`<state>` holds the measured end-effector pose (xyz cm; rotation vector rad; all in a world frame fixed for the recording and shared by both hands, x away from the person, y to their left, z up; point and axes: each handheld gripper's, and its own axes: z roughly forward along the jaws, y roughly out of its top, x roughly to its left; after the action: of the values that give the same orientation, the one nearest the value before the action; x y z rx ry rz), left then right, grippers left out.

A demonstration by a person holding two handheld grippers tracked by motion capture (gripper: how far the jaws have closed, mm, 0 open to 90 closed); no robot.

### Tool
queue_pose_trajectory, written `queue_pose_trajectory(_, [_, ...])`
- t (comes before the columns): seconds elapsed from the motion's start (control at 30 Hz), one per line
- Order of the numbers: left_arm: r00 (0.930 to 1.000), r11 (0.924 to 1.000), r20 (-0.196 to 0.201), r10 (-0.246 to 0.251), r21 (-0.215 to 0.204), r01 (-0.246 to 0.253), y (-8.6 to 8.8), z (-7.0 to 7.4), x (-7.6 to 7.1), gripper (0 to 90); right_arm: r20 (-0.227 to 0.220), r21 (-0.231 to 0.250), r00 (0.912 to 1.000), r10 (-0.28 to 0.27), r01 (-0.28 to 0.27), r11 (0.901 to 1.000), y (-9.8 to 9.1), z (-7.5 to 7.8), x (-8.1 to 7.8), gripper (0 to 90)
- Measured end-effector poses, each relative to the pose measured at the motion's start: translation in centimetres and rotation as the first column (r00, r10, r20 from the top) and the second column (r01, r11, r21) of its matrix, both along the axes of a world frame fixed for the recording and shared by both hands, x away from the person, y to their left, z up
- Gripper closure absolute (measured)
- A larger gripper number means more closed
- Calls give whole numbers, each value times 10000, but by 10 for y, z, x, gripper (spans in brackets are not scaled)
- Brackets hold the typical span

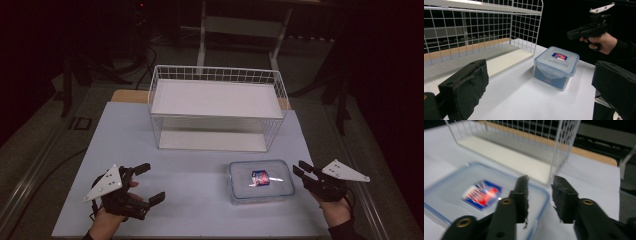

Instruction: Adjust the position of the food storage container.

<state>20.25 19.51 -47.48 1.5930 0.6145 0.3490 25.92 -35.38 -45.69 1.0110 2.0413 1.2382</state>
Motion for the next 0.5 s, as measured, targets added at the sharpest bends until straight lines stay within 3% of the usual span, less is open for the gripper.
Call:
queue_pose_trajectory(0.03, [10000,10000,-24,-48,26,48,-1,0,0,7,-154,-171,9998,-82,80,9998,-4,-7,4,791])
queue_pose_trajectory(0.07, [10000,10000,-24,-48,26,48,-1,0,0,6,-154,-171,9998,-82,80,9998,-4,-7,4,791])
queue_pose_trajectory(0.1, [10000,10000,-33,-72,55,73,-1,-1,0,7,-422,-332,9990,-142,128,9994,-7,-14,7,866])
queue_pose_trajectory(0.17, [9999,9999,-48,-126,80,126,-1,-1,0,7,-524,-357,9985,-124,105,9993,-9,-18,8,895])
queue_pose_trajectory(0.33, [9997,9998,-159,-180,89,182,-2,-3,1,7,-1148,-478,9934,29,-84,9988,-11,-37,12,898])
queue_pose_trajectory(0.5, [9996,9997,-195,-226,103,228,-2,-3,2,7,-1362,-480,9906,132,-199,9987,-9,-40,13,900])
